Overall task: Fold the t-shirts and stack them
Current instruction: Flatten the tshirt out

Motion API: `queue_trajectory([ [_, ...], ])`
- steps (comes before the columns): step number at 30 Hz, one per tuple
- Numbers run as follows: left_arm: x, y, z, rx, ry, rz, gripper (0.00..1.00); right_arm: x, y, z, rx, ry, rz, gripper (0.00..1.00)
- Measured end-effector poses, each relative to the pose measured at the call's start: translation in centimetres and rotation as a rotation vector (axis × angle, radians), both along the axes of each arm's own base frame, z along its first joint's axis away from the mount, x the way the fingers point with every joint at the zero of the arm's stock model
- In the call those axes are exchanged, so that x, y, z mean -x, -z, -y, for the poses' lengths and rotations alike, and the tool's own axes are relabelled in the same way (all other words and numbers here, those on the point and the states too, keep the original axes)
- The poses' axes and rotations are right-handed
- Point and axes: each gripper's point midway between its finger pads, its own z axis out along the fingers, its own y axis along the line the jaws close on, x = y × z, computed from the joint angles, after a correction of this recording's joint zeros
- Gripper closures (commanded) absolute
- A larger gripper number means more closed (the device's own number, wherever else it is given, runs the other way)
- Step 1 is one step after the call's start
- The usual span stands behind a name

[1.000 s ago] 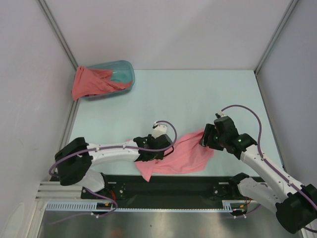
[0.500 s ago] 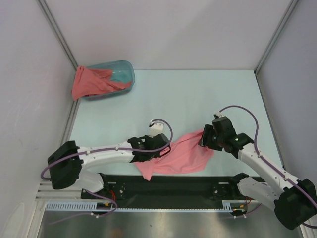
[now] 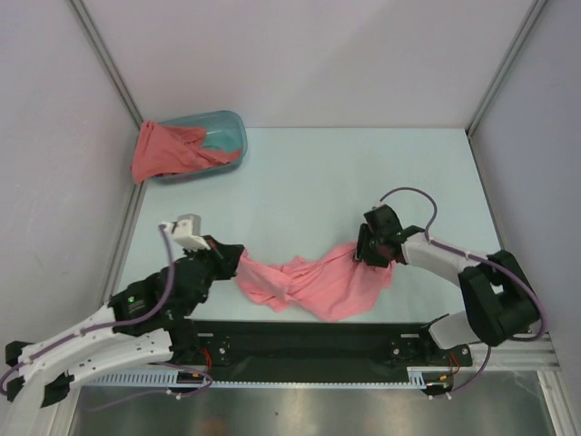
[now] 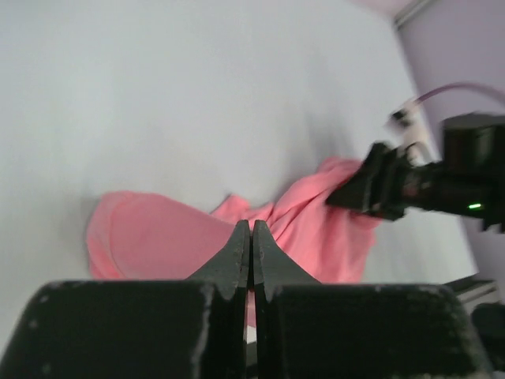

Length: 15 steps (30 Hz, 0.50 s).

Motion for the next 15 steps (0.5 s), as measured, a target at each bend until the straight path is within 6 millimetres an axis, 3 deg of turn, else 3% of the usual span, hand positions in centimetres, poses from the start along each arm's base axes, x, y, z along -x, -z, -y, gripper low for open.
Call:
queue_trajectory([
  [4,0.3,-3.6,-3.0,0.105,-0.053,0.103,1.00,-3.9,0.3,-1.2,0.030,0.008,0.030,0.48],
  [11,0.2,-5.9,-5.9,0.065,-0.123,0.155,1.00,-14.5,-1.3,-4.9,0.064,-0.031,0.111,0.41],
  [15,0.1,-5.5,-8.2,0.006,-0.202,0.149,1.00,-16.1,-4.3,-5.4,0.062,-0.083,0.177,0.30],
])
